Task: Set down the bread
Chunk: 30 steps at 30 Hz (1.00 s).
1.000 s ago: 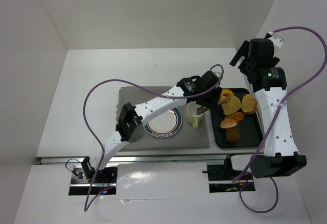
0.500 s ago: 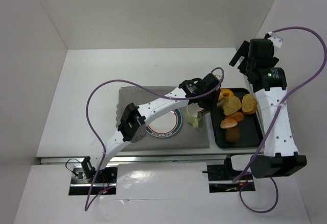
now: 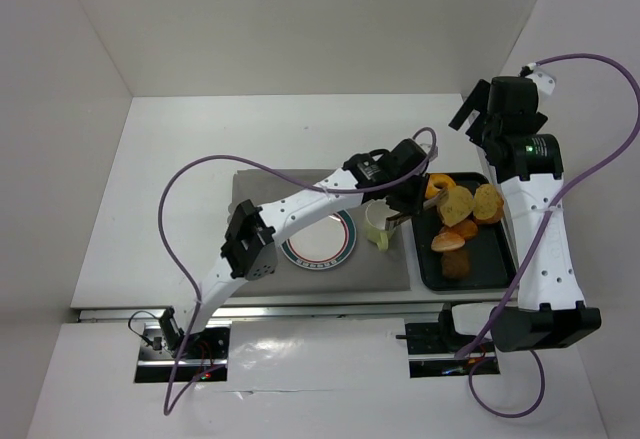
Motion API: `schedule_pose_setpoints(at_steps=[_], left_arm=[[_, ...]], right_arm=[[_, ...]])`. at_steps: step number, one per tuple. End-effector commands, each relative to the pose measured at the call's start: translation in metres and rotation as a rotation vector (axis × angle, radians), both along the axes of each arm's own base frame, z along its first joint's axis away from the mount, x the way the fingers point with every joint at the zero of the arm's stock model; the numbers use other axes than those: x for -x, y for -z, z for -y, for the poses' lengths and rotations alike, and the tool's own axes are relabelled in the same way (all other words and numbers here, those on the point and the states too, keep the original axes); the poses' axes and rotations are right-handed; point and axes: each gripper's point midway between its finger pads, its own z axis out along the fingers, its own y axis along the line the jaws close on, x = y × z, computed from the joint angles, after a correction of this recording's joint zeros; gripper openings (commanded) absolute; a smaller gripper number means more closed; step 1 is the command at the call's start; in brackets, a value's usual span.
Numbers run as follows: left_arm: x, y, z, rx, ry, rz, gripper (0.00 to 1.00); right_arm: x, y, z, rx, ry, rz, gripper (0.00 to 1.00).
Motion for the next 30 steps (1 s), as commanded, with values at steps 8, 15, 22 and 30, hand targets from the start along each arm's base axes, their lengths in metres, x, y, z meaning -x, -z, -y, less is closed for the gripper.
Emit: schedule_pose_setpoints(at_steps=[8, 15, 22, 30], left_arm=[[0.031, -0.118, -0.009, 0.223, 0.112, 0.077, 0.00], [0.056, -0.131, -0.033, 0.223, 0.181, 0.102, 0.00], [0.066, -0.137, -0.062, 0.168, 0.152, 0.166, 0.00], [0.066, -0.146, -0.141, 0.097, 0.027, 0.220, 0.00]], right_arm=[[0.010, -0.012, 0.002, -0.004, 0.005, 0.037, 1.00], [0.009, -0.006, 0.000, -0.009, -0.003, 0.034, 1.00], [0.003, -0.002, -0.007, -0.036, -0.032, 0.037, 1.00], [0.003, -0.002, -0.005, -0.023, -0.027, 0.034, 1.00]])
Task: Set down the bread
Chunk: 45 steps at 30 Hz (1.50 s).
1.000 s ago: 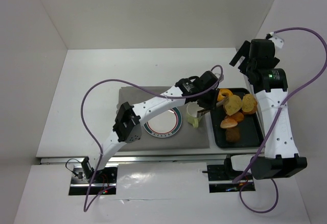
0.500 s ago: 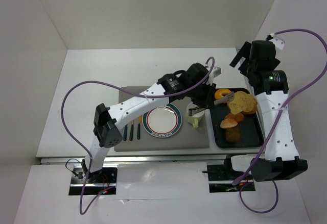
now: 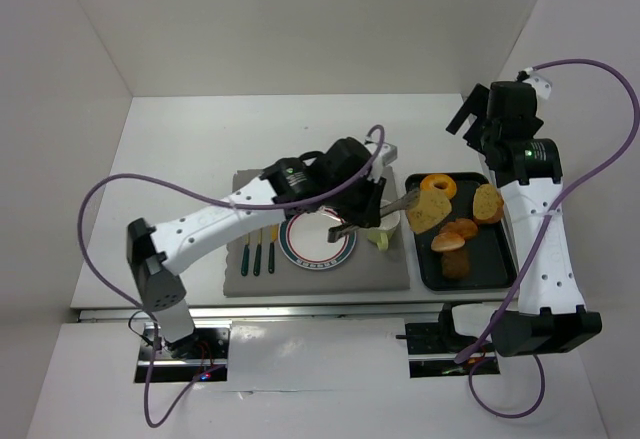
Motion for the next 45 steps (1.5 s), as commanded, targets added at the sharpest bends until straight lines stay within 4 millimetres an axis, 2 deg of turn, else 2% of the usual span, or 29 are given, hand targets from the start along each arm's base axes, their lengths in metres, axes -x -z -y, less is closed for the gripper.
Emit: schedule_pose_setpoints(at_steps=[1, 2, 3, 4, 5, 6, 7, 8, 10, 11, 12, 13, 15, 17, 21, 23, 24, 25, 27, 28, 29, 30, 31, 36, 39, 41, 43, 45], left_arm=[[-0.015, -0.049, -0.043, 0.089, -0.075, 0.097, 0.00], [-0.013, -0.059, -0.056, 0.110, -0.107, 0.089, 0.00], [-0.014, -0.057, -0.066, 0.097, -0.122, 0.081, 0.00], [-0.013, -0.045, -0.080, 0.049, -0.145, 0.059, 0.00], [-0.018, -0.040, -0.093, 0.029, -0.188, 0.053, 0.00], [-0.016, -0.046, -0.104, 0.047, -0.210, 0.057, 0.00], [-0.014, -0.031, -0.114, 0.024, -0.216, 0.027, 0.00], [-0.019, -0.027, -0.128, 0.020, -0.259, 0.004, 0.00], [-0.015, -0.017, -0.148, 0.021, -0.307, -0.028, 0.00], [-0.022, -0.014, -0.161, 0.021, -0.355, -0.038, 0.00], [-0.020, -0.008, -0.169, 0.014, -0.383, -0.068, 0.00], [-0.018, 0.007, -0.179, -0.014, -0.410, -0.100, 0.00], [-0.022, 0.020, -0.195, -0.030, -0.468, -0.141, 0.00], [-0.012, 0.045, -0.202, -0.065, -0.474, -0.222, 0.00], [-0.005, 0.078, -0.201, -0.076, -0.485, -0.307, 0.00], [-0.001, 0.088, -0.200, -0.089, -0.485, -0.347, 0.00], [0.001, 0.095, -0.201, -0.102, -0.496, -0.369, 0.02], [0.002, 0.096, -0.200, -0.109, -0.491, -0.363, 0.11], [0.006, 0.103, -0.206, -0.158, -0.517, -0.369, 0.39], [0.004, 0.104, -0.208, -0.164, -0.524, -0.361, 0.51], [0.006, 0.106, -0.211, -0.180, -0.531, -0.365, 0.56], [0.003, 0.098, -0.207, -0.167, -0.527, -0.343, 0.64], [0.005, 0.099, -0.209, -0.177, -0.527, -0.352, 0.68], [-0.006, 0.070, -0.213, -0.158, -0.544, -0.269, 0.68], [-0.008, 0.059, -0.216, -0.158, -0.548, -0.240, 0.65], [-0.013, 0.043, -0.215, -0.130, -0.545, -0.200, 0.65], [-0.011, 0.027, -0.209, -0.092, -0.484, -0.155, 0.63], [-0.011, 0.004, -0.190, -0.027, -0.385, -0.096, 0.62]], right_arm=[[0.000, -0.010, 0.002, 0.003, 0.006, 0.041, 1.00], [0.000, -0.010, 0.002, 0.003, 0.006, 0.041, 1.00], [0.000, -0.010, 0.002, 0.003, 0.006, 0.041, 1.00], [-0.002, -0.007, 0.000, -0.004, -0.007, 0.039, 1.00], [-0.002, -0.007, 0.000, -0.005, -0.007, 0.039, 1.00], [-0.002, -0.007, -0.002, -0.009, -0.015, 0.045, 1.00], [-0.001, -0.007, -0.002, -0.009, -0.015, 0.045, 1.00], [-0.001, -0.002, -0.002, -0.009, -0.015, 0.035, 1.00], [-0.001, -0.002, -0.002, -0.009, -0.015, 0.035, 1.00], [-0.001, -0.002, -0.002, -0.009, -0.015, 0.035, 1.00], [-0.001, -0.002, -0.002, -0.009, -0.015, 0.035, 1.00], [-0.001, -0.002, -0.002, -0.009, -0.015, 0.035, 1.00], [-0.003, -0.004, -0.002, -0.009, -0.015, 0.044, 1.00], [-0.003, -0.004, -0.004, -0.014, -0.023, 0.044, 1.00], [-0.004, 0.002, -0.004, -0.021, -0.019, 0.037, 1.00], [-0.004, 0.002, -0.005, -0.026, -0.027, 0.037, 1.00], [-0.004, 0.002, -0.005, -0.026, -0.027, 0.037, 1.00], [-0.004, 0.002, -0.004, -0.021, -0.019, 0.037, 1.00], [-0.004, 0.002, -0.004, -0.021, -0.019, 0.037, 1.00], [-0.004, 0.002, -0.004, -0.021, -0.019, 0.037, 1.00], [-0.004, 0.006, -0.004, -0.021, -0.019, 0.027, 1.00], [-0.004, 0.006, -0.004, -0.021, -0.019, 0.027, 1.00], [-0.004, 0.006, -0.004, -0.021, -0.019, 0.027, 1.00], [-0.004, 0.019, -0.005, -0.018, -0.031, -0.014, 1.00], [-0.004, 0.023, -0.007, -0.023, -0.039, -0.024, 1.00], [-0.004, 0.023, -0.007, -0.023, -0.039, -0.024, 1.00], [-0.004, 0.023, -0.007, -0.023, -0.039, -0.024, 1.00], [-0.004, 0.023, -0.007, -0.023, -0.039, -0.024, 1.00]])
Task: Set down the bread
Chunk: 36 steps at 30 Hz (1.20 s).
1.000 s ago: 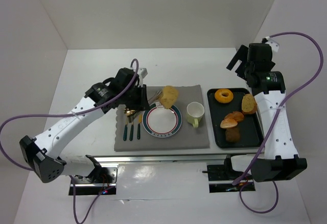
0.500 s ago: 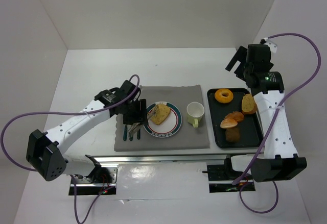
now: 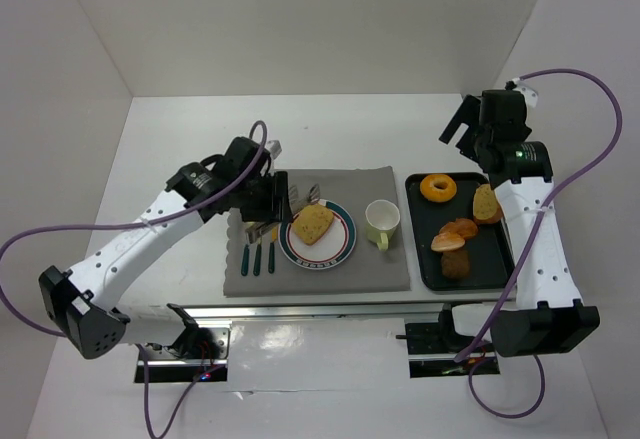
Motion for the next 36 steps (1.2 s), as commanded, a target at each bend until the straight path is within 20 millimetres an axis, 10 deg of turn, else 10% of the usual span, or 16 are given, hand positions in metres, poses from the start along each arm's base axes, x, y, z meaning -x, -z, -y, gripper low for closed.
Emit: schedule_pose_setpoints(at_steps=[1, 13, 36], left_arm=[[0.001, -0.060, 0.022, 0.103, 0.146, 0.175, 0.62], [0.079, -0.075, 0.178, 0.206, 0.760, 0.187, 0.59], [0.080, 0.011, 0.282, 0.281, 0.811, -0.169, 0.63]], right_arm=[[-0.003, -0.010, 0.001, -0.001, -0.001, 0.043, 1.00], [0.005, -0.029, 0.007, 0.024, 0.021, 0.069, 1.00], [0.003, -0.035, 0.012, 0.029, 0.037, 0.056, 1.00]])
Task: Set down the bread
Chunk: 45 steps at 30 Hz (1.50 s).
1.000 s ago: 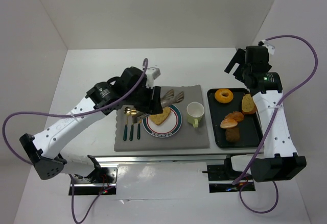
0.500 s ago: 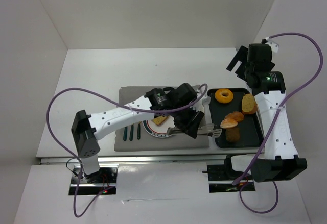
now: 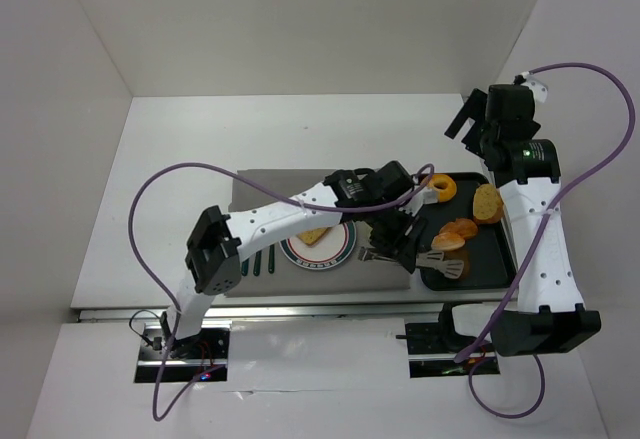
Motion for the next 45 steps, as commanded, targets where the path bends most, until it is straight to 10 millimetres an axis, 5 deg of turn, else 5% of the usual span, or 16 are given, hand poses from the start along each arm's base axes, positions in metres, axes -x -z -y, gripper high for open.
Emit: schedule_pose_setpoints(at_steps=[1, 20, 34, 38, 39, 45], left_arm=[[0.003, -0.005, 0.021, 0.039, 0.026, -0.028, 0.63], [-0.013, 0.014, 0.023, -0.090, -0.047, 0.050, 0.63], [-0.006, 0.033, 0.032, -0.115, -0.015, 0.035, 0.56], [-0.006, 0.029, 0.032, -0.103, -0.015, 0.041, 0.46], [-0.005, 0.022, 0.032, -0.090, -0.016, 0.047, 0.35], [-0.008, 0.011, 0.025, -0.087, -0.019, 0.085, 0.06]], right_arm=[[-0.001, -0.013, 0.002, 0.006, 0.001, 0.026, 1.00], [-0.008, -0.012, -0.001, -0.004, -0.015, 0.036, 1.00], [-0.011, -0.003, -0.003, -0.010, -0.024, 0.017, 1.00], [-0.011, -0.003, -0.003, -0.010, -0.024, 0.017, 1.00], [-0.011, -0.003, -0.003, -0.010, -0.024, 0.017, 1.00], [-0.010, -0.004, -0.003, -0.010, -0.024, 0.026, 1.00]])
